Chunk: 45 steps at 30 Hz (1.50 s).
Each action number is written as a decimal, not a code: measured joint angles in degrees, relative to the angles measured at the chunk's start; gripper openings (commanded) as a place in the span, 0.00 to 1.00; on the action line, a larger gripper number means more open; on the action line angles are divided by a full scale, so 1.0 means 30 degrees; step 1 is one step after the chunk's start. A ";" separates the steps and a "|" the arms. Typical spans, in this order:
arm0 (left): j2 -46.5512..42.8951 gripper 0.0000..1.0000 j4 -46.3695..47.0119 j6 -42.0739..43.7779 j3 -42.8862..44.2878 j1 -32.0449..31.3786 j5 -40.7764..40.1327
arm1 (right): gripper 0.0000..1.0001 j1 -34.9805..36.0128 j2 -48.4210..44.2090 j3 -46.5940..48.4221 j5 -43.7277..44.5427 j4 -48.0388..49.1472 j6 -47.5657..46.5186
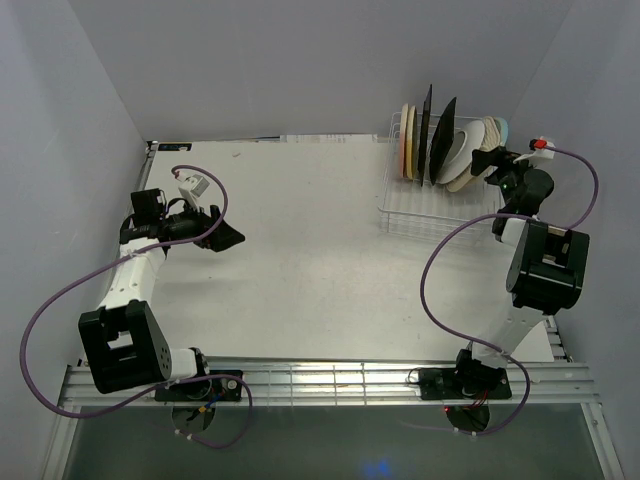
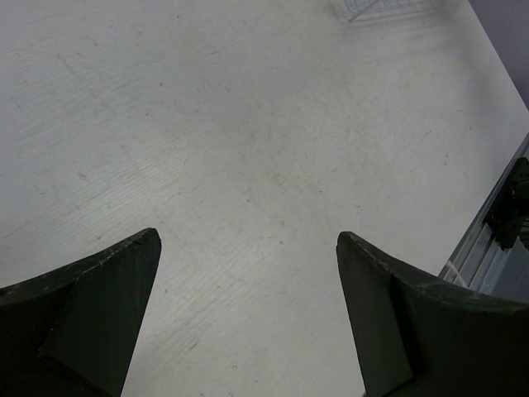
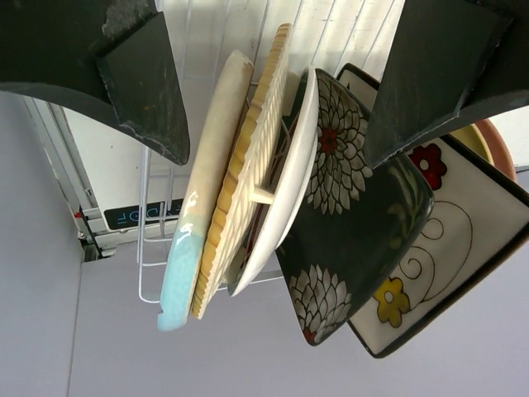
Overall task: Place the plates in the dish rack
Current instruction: Insert the plate into the dish rack, then reset both arms
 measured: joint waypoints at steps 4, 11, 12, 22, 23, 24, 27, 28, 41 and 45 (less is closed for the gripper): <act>-0.0007 0.98 -0.0044 0.0051 0.0000 0.0000 0.0000 | 0.90 0.0000 -0.0823 -0.0022 0.0393 -0.0794 -0.0066; -0.0044 0.98 -0.0051 0.0073 0.0000 0.0000 -0.0015 | 0.90 0.0131 -0.3577 -0.1501 0.1916 -0.2157 -0.0270; -0.0080 0.98 -0.0058 0.0073 0.0000 0.0000 -0.0015 | 0.90 0.0197 -0.4007 -0.1814 0.2127 -0.2237 -0.0335; -0.0532 0.98 -0.0051 0.0240 0.0000 -0.0007 0.0000 | 0.90 0.2987 -0.8706 -0.4313 0.4794 -0.4357 -0.1049; -0.0576 0.98 -0.0051 0.0270 -0.0007 -0.0007 0.0000 | 0.90 0.3563 -0.9165 -0.4430 0.5085 -0.4699 -0.1056; -0.0627 0.98 -0.0044 0.0277 -0.0036 -0.0007 0.0007 | 0.90 0.4189 -0.9581 -0.4444 0.5435 -0.5042 -0.1064; -0.0874 0.98 -0.0044 0.0299 -0.0189 -0.0007 0.0044 | 0.90 0.6003 -1.0768 -0.4444 0.6302 -0.6266 -0.1064; -0.0984 0.98 -0.0051 0.0321 -0.0270 -0.0007 0.0080 | 0.91 0.6528 -1.1191 -0.4473 0.6433 -0.6681 -0.0969; -0.2397 0.98 0.0087 0.0627 -0.0976 -0.0007 0.0692 | 0.93 1.1562 -1.8083 -0.7694 0.6601 -1.1205 0.0430; -0.2397 0.96 0.0226 0.0627 -0.1027 -0.0007 0.1071 | 0.93 1.2167 -2.1005 -0.9843 0.6237 -1.2291 0.0663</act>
